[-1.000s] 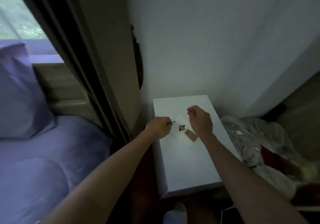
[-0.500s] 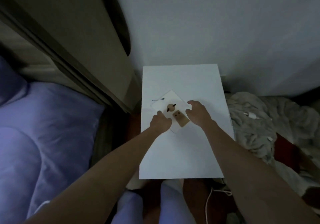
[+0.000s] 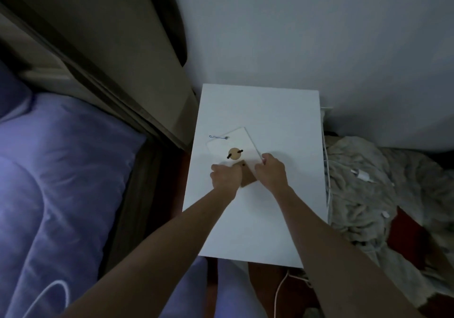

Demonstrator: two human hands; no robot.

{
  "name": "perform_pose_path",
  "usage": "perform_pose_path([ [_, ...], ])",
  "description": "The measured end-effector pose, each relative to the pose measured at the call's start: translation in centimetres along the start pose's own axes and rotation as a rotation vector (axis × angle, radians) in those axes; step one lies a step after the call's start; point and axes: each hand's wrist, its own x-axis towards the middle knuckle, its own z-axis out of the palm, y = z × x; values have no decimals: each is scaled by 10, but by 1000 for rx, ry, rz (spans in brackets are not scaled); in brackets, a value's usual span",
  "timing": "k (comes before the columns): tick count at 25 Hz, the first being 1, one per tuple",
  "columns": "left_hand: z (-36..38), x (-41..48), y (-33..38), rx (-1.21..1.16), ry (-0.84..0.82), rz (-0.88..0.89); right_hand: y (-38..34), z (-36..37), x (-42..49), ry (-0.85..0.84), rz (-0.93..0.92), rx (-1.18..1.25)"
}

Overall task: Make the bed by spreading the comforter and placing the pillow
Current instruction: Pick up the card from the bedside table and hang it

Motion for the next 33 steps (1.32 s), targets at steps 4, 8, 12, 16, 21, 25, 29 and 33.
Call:
perform_pose_path([
  [4,-25,18,-9,85,-54,-39,7,1,-10,-26,-20,16],
  [8,-68,12,17,-51,-191,50,-14,-15,-29,-107,-35,237],
  [12,-135,-38,88,-203,-355,345,-98,-75,-50,-7,-132,529],
  [16,-215,-116,169,-323,-382,783,-208,-157,-83,100,-440,567],
  [21,-300,-204,238,-456,-330,1183,-324,-231,-147,426,-910,369],
  [25,-333,-242,251,-576,-327,1366,-365,-249,-191,770,-1341,-131],
  [29,-339,-252,251,-614,-346,1431,-380,-252,-205,1008,-1473,-493],
  [33,-340,-257,252,-632,-382,1421,-382,-258,-206,1083,-1532,-476],
])
